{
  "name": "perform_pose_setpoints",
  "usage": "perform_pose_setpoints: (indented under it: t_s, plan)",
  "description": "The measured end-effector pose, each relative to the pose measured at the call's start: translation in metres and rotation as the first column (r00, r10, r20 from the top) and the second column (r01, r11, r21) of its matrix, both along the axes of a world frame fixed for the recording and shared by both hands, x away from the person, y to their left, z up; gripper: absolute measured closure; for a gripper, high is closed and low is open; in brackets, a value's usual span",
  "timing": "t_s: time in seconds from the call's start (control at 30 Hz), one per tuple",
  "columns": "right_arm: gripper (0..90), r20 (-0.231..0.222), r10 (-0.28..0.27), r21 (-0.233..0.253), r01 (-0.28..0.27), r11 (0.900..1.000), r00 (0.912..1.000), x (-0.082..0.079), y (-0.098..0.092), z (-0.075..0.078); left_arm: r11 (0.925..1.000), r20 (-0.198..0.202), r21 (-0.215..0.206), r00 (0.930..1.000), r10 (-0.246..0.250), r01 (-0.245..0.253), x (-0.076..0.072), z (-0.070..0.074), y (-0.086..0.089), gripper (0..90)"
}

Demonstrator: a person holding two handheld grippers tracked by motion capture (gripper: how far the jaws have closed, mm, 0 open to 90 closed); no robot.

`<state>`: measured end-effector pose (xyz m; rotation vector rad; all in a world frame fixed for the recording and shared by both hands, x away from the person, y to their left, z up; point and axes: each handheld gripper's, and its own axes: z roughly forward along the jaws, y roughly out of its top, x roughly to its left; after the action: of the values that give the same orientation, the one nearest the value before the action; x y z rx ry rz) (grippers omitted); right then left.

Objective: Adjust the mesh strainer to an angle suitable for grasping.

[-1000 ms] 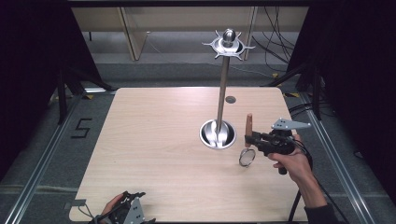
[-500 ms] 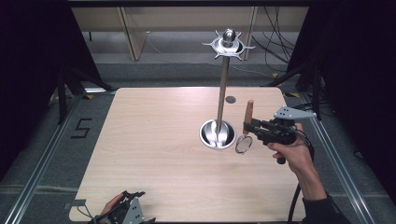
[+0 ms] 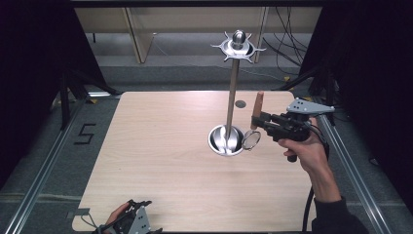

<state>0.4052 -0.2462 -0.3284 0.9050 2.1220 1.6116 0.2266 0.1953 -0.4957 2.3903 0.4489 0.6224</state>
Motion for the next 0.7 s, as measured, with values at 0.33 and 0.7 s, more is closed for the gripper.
perform_pose_setpoints:
  t_s: [0.33,0.7]
  plan:
    - [69.1,0.025,-0.005,0.002,0.005,1.0,0.9997,0.004,0.006,0.021,0.9999,-0.006,-0.007,1.0,-0.008,0.008,0.0,0.0,0.0,15.8]
    - [69.1,0.05,0.007,0.003,-0.007,1.0,0.9987,0.01,0.014,0.044,1.0,-0.009,0.0,0.9999,-0.01,0.01,0.0,0.0,0.0,15.8]
